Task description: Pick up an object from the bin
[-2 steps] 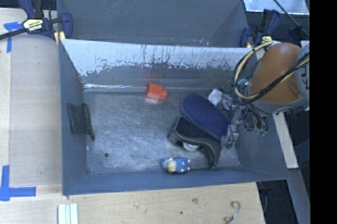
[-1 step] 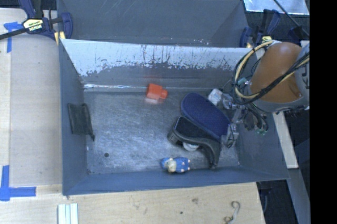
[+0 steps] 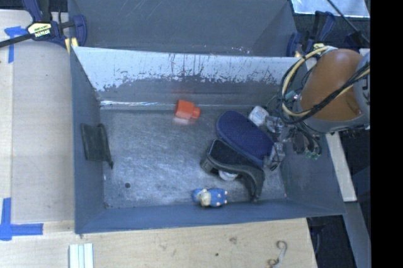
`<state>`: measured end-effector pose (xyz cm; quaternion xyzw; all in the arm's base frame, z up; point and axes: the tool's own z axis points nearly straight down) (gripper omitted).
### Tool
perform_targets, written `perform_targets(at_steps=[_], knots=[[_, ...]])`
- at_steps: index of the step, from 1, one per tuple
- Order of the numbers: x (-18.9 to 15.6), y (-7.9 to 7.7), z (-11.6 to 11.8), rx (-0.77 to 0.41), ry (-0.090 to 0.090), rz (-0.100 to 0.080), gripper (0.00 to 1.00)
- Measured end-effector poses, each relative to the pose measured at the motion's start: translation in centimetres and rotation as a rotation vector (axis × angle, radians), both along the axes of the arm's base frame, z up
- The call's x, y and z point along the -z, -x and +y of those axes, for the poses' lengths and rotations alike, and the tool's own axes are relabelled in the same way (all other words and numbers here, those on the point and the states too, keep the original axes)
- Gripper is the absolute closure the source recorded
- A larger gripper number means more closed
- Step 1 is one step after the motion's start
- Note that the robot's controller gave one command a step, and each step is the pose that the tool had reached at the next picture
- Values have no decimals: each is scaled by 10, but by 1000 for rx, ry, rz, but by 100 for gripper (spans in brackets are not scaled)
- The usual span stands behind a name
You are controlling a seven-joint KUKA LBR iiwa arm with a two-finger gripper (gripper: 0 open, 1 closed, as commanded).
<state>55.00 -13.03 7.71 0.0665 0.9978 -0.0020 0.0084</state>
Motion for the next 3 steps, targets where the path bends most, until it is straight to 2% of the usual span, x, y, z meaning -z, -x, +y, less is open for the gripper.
perform_targets(at_steps=[1, 2, 3], knots=[[-74, -3, -1, -3, -2, 4, 100], [-78, -4, -1, -5, -3, 11, 100], [-112, -6, -1, -7, -3, 9, 100]])
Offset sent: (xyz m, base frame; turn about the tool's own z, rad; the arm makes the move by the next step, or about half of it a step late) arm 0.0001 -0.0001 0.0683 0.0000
